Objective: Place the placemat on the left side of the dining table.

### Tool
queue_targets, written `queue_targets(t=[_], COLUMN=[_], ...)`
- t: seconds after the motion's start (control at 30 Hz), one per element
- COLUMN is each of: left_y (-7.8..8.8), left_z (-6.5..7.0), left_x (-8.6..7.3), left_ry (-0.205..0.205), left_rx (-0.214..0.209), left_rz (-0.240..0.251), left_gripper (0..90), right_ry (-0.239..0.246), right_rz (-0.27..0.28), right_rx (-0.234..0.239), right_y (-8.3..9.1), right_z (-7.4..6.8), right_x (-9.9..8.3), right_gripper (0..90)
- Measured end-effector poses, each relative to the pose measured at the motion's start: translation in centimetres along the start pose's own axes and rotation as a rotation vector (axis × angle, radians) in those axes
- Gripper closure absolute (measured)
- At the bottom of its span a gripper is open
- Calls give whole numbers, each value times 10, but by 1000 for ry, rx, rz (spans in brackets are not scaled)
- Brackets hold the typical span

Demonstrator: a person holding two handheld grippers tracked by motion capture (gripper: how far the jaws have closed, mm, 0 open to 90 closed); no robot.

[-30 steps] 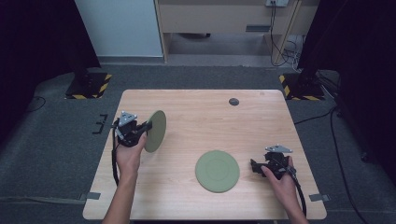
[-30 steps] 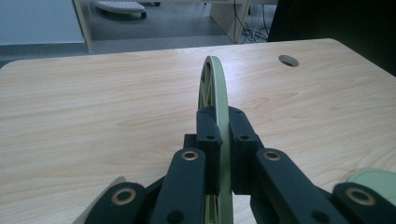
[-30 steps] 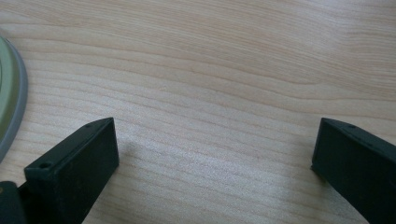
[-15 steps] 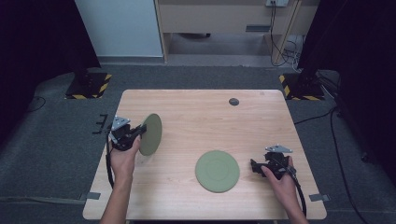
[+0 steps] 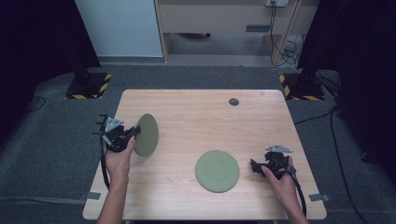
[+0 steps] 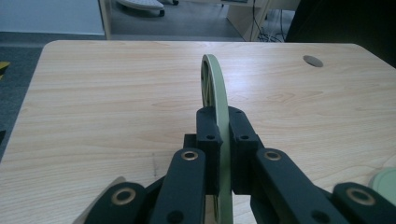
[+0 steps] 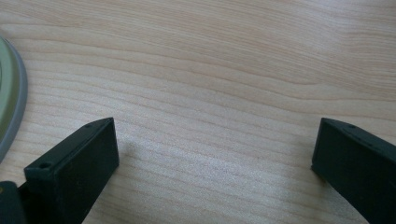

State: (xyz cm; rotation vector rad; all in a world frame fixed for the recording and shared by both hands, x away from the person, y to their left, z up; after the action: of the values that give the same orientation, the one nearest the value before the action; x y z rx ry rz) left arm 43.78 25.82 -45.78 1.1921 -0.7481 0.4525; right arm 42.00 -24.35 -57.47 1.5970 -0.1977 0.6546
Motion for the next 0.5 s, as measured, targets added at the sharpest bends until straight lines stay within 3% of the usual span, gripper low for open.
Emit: queue_targets(t=[0.17, 0.33, 0.5], left_y=[1, 0, -4], left_z=[-11, -31, -41], left_x=[-5, -12, -15], left_ry=[28, 55, 59], left_rx=[7, 21, 32], left_rz=[11, -1, -7], left_gripper=[852, 852, 853], right_ry=[0, 0, 0], right_rz=[1, 0, 1], right_rx=[-1, -2, -4], right_y=[0, 0, 0], right_z=[0, 0, 0], right_x=[0, 0, 0], right_gripper=[8, 9, 8])
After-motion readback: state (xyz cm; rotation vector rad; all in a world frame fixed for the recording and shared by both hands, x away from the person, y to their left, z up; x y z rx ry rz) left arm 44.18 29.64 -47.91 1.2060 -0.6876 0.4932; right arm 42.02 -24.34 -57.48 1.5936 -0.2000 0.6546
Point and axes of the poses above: each handheld gripper's, and its own axes: y roughly backward along the jaws, x roughly out of its top, z roughly to its right, the point moved 5 cm from there along -y, roughly forward along the jaws, and after that the axes turned 14 degrees about -z, right-handed, at the moved point
